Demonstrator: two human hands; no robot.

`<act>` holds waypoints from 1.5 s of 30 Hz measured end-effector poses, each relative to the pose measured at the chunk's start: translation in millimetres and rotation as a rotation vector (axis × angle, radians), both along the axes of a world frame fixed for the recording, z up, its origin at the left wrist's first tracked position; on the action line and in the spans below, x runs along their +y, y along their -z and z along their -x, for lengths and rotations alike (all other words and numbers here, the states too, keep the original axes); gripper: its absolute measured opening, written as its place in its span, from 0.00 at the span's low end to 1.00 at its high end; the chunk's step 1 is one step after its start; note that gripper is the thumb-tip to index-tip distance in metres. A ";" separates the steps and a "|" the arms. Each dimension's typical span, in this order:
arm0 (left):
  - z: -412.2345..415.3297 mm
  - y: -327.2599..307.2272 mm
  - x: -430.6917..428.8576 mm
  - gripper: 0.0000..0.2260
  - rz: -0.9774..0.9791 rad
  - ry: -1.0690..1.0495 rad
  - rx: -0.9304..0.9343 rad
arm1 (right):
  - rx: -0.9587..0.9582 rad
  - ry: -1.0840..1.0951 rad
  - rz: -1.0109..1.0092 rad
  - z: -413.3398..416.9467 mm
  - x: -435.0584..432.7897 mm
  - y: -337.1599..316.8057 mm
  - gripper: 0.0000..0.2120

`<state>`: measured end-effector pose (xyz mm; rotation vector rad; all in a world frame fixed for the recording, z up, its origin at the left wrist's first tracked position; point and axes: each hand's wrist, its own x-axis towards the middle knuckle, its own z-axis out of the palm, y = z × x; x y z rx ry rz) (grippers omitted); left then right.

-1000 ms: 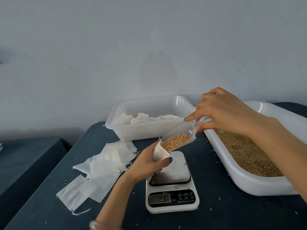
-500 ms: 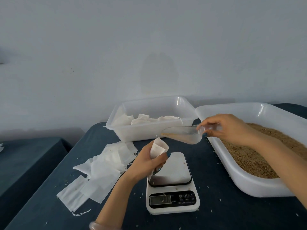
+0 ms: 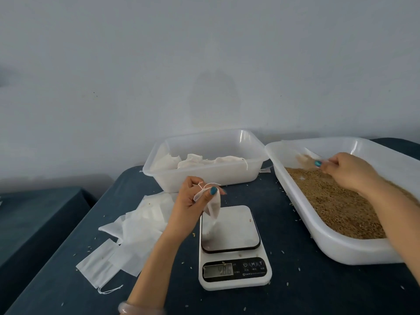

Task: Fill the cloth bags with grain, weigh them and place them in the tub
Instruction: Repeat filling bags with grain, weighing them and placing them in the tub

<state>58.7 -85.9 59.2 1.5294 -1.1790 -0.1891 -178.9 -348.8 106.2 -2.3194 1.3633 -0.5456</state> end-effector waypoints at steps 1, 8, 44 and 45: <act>0.2 -1.1 0.5 0.10 0.010 0.009 0.026 | 0.103 0.033 -0.021 2.3 -1.7 0.9 0.15; 9.9 5.3 -13.1 0.08 0.057 0.088 0.093 | 0.629 0.006 -0.072 2.9 7.2 8.0 0.17; -31.3 36.2 0.5 0.18 -0.157 -0.272 0.176 | -0.507 -0.181 -0.160 -91.4 92.4 125.1 0.05; -30.6 35.7 1.5 0.22 -0.198 -0.262 0.134 | -0.495 -0.190 -0.149 -91.1 94.0 126.0 0.05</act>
